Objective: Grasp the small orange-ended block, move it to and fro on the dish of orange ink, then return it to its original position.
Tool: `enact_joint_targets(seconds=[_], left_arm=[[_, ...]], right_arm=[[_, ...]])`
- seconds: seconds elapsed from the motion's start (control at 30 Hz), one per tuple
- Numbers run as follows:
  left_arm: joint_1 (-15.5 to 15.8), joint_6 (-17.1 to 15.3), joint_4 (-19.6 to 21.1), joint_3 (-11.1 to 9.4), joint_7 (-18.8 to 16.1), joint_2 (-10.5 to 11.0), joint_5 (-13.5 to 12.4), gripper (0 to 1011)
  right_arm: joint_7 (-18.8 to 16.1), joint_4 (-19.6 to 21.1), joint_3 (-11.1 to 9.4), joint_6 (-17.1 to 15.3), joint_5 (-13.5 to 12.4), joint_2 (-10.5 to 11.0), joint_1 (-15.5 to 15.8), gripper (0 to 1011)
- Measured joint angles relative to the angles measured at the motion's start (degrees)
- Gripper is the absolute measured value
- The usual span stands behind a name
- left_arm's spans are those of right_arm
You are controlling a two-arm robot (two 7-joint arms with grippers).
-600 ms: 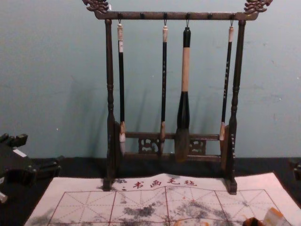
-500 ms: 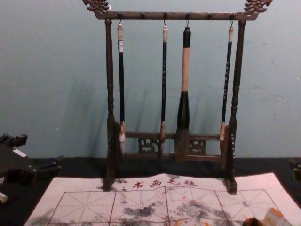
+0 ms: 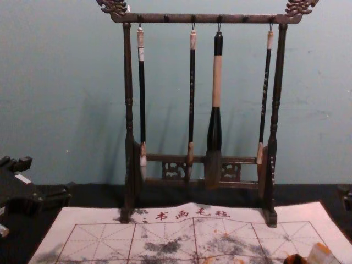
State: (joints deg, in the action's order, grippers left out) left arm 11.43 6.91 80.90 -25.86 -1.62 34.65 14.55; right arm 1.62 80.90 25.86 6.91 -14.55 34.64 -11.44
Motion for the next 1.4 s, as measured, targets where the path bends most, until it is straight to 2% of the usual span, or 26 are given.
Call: enact_joint_targets(seconds=[1.4], left_arm=[[0.00, 0.00, 0.00, 0.00, 0.00, 0.00, 0.00, 1001]], right_arm=[[0.00, 0.00, 0.00, -0.01, 0.00, 0.00, 0.01, 1002]])
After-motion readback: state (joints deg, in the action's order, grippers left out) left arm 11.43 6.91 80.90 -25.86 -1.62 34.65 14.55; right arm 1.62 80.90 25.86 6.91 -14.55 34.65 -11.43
